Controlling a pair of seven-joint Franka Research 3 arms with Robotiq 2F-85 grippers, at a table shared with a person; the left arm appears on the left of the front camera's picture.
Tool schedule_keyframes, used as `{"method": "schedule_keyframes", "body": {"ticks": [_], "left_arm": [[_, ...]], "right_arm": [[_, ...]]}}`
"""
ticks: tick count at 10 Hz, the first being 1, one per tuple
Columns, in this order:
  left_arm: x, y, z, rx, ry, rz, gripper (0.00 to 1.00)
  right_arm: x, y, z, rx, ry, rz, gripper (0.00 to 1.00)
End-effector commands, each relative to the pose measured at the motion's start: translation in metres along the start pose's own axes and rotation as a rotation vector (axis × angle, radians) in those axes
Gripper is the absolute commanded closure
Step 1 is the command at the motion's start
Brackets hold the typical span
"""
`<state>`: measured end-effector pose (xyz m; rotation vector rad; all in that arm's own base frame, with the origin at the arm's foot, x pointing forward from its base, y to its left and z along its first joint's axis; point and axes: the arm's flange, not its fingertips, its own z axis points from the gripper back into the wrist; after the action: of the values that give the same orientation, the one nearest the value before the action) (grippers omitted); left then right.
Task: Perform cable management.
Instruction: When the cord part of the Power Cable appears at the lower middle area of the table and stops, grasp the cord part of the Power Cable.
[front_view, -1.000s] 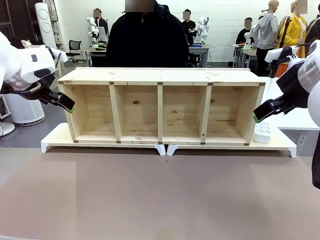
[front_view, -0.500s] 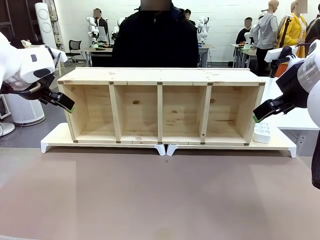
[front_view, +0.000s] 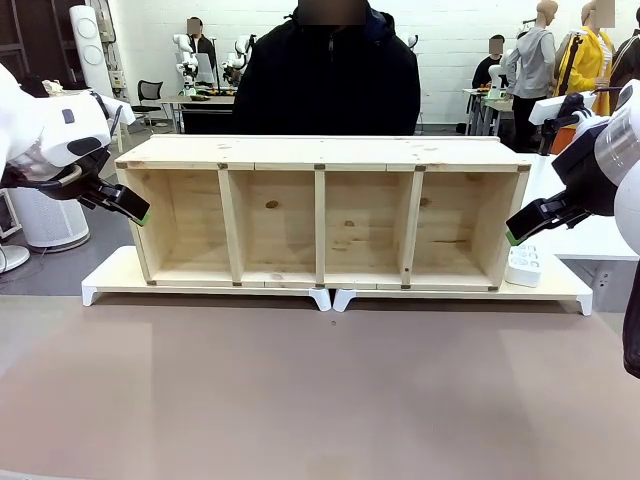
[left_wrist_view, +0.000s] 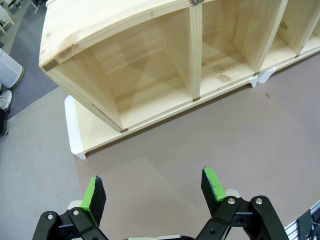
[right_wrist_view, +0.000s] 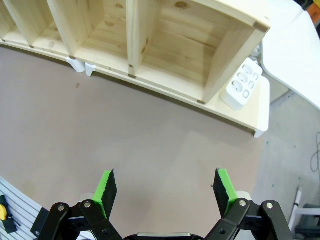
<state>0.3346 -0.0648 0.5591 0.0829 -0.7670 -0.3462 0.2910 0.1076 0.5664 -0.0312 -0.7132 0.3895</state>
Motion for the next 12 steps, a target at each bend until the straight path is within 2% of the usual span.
{"method": "schedule_keyframes", "body": {"ticks": [1,12], "left_arm": [[0.0002,-0.0009,-0.0004,0.003,0.001,-0.003,0.00],[0.0002,-0.0009,-0.0004,0.003,0.001,-0.003,0.00]], "right_arm": [[0.0009,-0.0005,0.0006,-0.002,-0.009,-0.001,0.00],[0.0009,-0.0005,0.0006,-0.002,-0.009,-0.001,0.00]]}}
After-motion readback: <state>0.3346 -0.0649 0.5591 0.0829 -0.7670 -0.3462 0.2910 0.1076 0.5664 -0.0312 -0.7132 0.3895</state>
